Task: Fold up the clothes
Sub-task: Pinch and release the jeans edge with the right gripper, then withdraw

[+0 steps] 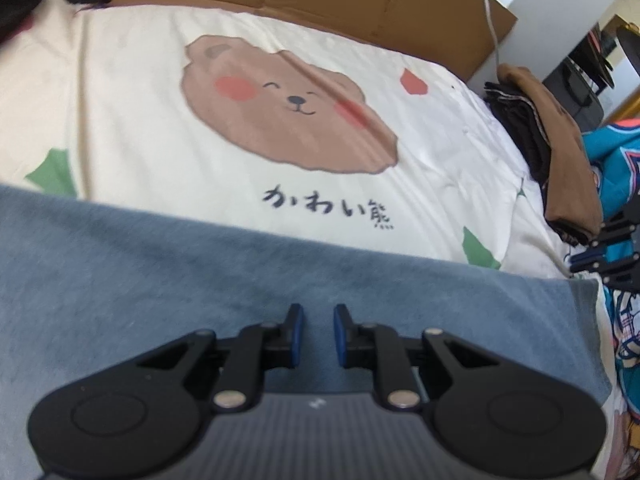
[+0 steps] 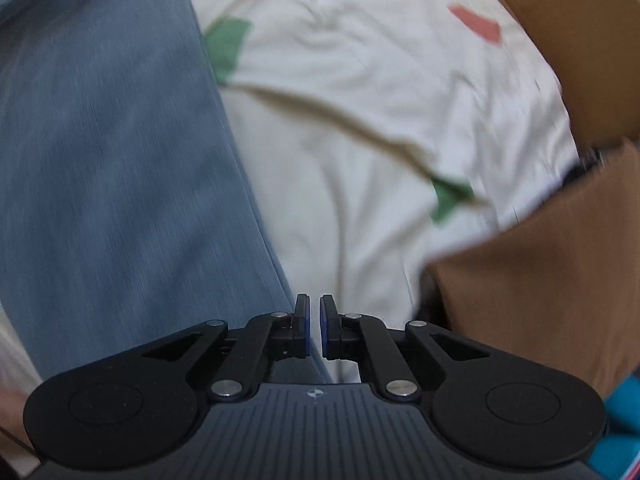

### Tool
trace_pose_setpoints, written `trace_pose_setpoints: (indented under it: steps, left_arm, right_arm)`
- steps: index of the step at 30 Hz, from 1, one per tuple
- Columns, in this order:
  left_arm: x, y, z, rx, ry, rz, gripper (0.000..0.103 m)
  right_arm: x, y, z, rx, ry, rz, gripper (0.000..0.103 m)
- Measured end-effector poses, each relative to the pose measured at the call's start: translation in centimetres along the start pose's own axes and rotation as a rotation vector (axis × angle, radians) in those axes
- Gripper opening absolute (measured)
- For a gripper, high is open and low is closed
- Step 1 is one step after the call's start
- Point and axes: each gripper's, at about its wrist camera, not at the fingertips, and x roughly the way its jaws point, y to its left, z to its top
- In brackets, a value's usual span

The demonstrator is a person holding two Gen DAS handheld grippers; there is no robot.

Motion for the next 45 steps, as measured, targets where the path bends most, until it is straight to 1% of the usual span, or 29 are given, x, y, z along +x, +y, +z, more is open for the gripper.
trace_pose_setpoints:
  steps: [1, 2, 3, 5, 6, 9, 12, 16, 21, 23, 25, 26, 27, 28, 29, 33, 35, 37, 41, 43, 45]
  left_arm:
    - [0.2, -0.2, 0.2, 0.007, 0.004, 0.002, 0.017]
    - [0.5, -0.5, 0.3, 0.013, 0.008, 0.006, 0.017]
    - [0.8, -0.8, 0.5, 0.019, 0.011, 0.012, 0.017]
    - [1.3, -1.3, 0.8, 0.035, 0.013, 0.026, 0.017]
    - [1.5, -1.5, 0.9, 0.044, 0.013, 0.033, 0.017]
    - [2.0, -2.2, 1.4, 0.068, 0.017, 0.055, 0.016]
    - [2.1, -2.6, 1.5, 0.101, 0.026, 0.073, 0.016]
    - [2.3, -3.2, 1.7, 0.141, 0.039, 0.095, 0.017]
    - [2.5, -3.5, 2.3, 0.143, 0.074, 0.117, 0.017]
    - [2.6, -3.7, 2.5, 0.141, 0.087, 0.129, 0.017]
    - [2.7, -4.0, 2.9, 0.133, 0.109, 0.147, 0.017]
    - [2.7, -4.2, 3.1, 0.130, 0.123, 0.158, 0.017]
    - [2.8, -4.4, 3.3, 0.129, 0.139, 0.172, 0.017]
    - [2.8, -4.8, 3.6, 0.126, 0.156, 0.189, 0.016]
    - [2.7, -5.1, 3.8, 0.122, 0.175, 0.204, 0.016]
    - [1.3, -7.1, 5.8, 0.156, 0.196, 0.227, 0.016]
    - [0.5, -8.2, 6.9, 0.178, 0.202, 0.235, 0.017]
    - [-0.3, -9.3, 8.0, 0.200, 0.208, 0.242, 0.017]
    - [-1.9, -11.4, 10.2, 0.245, 0.220, 0.258, 0.017]
    - [-2.7, -12.5, 11.3, 0.267, 0.226, 0.265, 0.017]
    - [-3.3, -13.9, 12.4, 0.285, 0.224, 0.269, 0.017]
  right_arm:
    - [0.0, -0.3, -0.7, 0.013, 0.008, 0.001, 0.005]
    - [-0.1, -0.5, -1.6, 0.030, 0.013, 0.005, 0.008]
    - [0.0, -0.7, -2.3, 0.042, 0.017, 0.004, 0.024]
    - [0.1, -0.5, -3.9, 0.055, 0.014, -0.001, 0.038]
    - [0.3, -0.5, -4.8, 0.070, 0.010, -0.008, 0.039]
    - [0.9, 0.0, -7.5, 0.167, -0.009, -0.024, 0.039]
    - [2.0, 1.0, -9.1, 0.228, -0.062, -0.080, 0.038]
    - [3.2, 1.8, -9.6, 0.308, -0.118, -0.134, 0.036]
    - [3.2, 1.5, -10.3, 0.435, -0.167, -0.168, 0.036]
    - [3.1, 1.9, -10.6, 0.441, -0.177, -0.194, 0.035]
    - [2.8, 2.0, -10.8, 0.448, -0.178, -0.213, 0.030]
    - [2.5, 2.0, -11.0, 0.453, -0.180, -0.225, 0.025]
    - [2.2, 1.9, -11.3, 0.461, -0.182, -0.242, 0.023]
    - [2.0, 1.8, -11.6, 0.478, -0.177, -0.279, 0.023]
    - [1.9, 1.4, -12.2, 0.507, -0.181, -0.299, 0.024]
    - [0.8, 0.4, -13.8, 0.674, -0.268, -0.247, 0.024]
    - [0.4, 0.9, -14.5, 0.734, -0.295, -0.220, 0.026]
    - [0.7, 1.0, -14.9, 0.782, -0.312, -0.193, 0.027]
    - [2.4, 1.0, -15.5, 0.852, -0.313, -0.214, 0.027]
    - [2.9, 0.9, -16.0, 0.912, -0.325, -0.198, 0.027]
    - [3.4, 0.9, -15.8, 0.934, -0.335, -0.198, 0.026]
